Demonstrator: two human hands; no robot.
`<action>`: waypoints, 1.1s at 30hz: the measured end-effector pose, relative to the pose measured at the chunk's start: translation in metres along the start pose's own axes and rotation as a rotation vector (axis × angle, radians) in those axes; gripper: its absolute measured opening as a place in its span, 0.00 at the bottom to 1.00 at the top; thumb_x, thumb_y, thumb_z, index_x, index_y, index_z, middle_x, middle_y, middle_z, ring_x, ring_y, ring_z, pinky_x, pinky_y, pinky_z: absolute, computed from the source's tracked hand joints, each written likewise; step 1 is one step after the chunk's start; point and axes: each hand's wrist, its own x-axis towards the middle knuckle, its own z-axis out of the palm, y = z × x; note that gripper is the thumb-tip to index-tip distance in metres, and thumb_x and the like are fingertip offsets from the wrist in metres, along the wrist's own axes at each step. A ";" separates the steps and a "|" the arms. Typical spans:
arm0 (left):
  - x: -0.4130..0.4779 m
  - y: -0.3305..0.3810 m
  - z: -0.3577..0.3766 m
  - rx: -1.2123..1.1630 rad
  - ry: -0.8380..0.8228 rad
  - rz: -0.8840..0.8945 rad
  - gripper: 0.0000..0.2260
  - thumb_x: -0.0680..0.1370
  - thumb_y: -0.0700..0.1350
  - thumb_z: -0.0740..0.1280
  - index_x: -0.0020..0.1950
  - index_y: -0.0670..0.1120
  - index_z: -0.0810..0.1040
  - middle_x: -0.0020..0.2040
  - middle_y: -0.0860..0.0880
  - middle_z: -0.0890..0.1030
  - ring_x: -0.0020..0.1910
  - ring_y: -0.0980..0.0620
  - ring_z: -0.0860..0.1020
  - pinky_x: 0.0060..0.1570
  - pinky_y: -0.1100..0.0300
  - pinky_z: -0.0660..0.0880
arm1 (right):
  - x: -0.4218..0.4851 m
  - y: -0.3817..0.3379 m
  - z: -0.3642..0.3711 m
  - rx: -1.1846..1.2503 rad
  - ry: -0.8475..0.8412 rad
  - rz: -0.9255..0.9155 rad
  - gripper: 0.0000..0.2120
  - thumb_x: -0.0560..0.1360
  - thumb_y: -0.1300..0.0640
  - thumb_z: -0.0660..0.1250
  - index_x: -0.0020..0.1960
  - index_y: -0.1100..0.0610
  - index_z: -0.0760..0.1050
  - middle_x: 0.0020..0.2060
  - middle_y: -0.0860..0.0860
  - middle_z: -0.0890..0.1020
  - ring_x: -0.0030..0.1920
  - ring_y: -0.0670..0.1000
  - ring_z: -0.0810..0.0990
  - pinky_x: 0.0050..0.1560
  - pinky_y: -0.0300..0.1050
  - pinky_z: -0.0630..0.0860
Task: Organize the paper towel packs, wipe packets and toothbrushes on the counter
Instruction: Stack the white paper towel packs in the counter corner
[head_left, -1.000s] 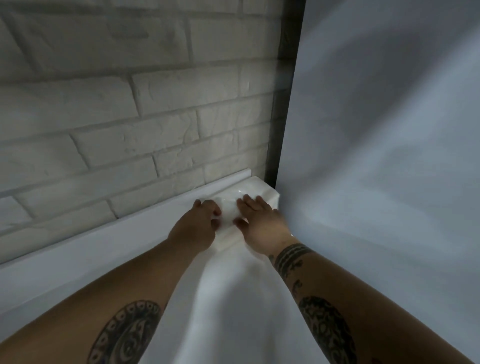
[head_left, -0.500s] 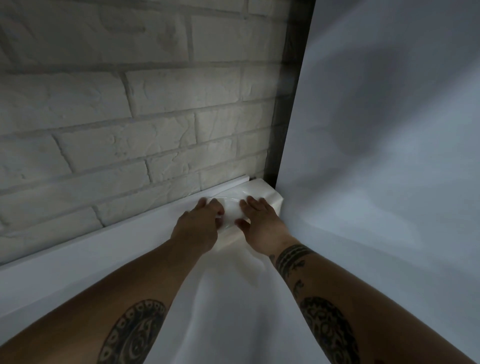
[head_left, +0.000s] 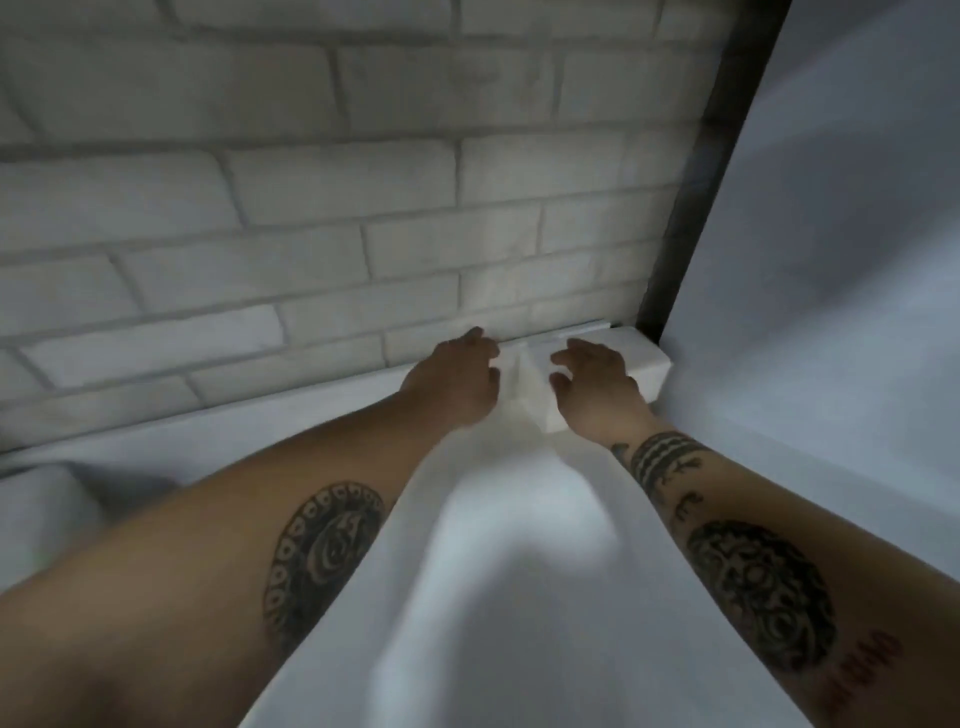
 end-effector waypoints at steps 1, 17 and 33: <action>-0.015 -0.009 -0.014 -0.003 0.029 -0.027 0.19 0.84 0.50 0.57 0.75 0.50 0.70 0.79 0.50 0.66 0.75 0.45 0.68 0.71 0.50 0.69 | -0.011 -0.017 0.006 0.035 0.036 -0.051 0.19 0.84 0.48 0.60 0.74 0.49 0.71 0.78 0.48 0.67 0.79 0.54 0.60 0.76 0.55 0.64; -0.353 -0.229 -0.194 0.037 0.332 -0.498 0.15 0.80 0.45 0.62 0.65 0.47 0.79 0.63 0.45 0.82 0.62 0.43 0.79 0.58 0.55 0.77 | -0.218 -0.384 0.104 0.420 -0.309 -0.471 0.18 0.80 0.56 0.66 0.69 0.55 0.77 0.68 0.53 0.77 0.68 0.53 0.76 0.63 0.36 0.65; -0.496 -0.361 -0.260 -0.901 0.805 -0.862 0.24 0.72 0.60 0.67 0.57 0.41 0.78 0.52 0.39 0.79 0.54 0.38 0.79 0.50 0.52 0.75 | -0.284 -0.602 0.124 0.962 -0.404 0.049 0.47 0.67 0.27 0.67 0.78 0.52 0.64 0.74 0.54 0.68 0.68 0.58 0.74 0.67 0.50 0.71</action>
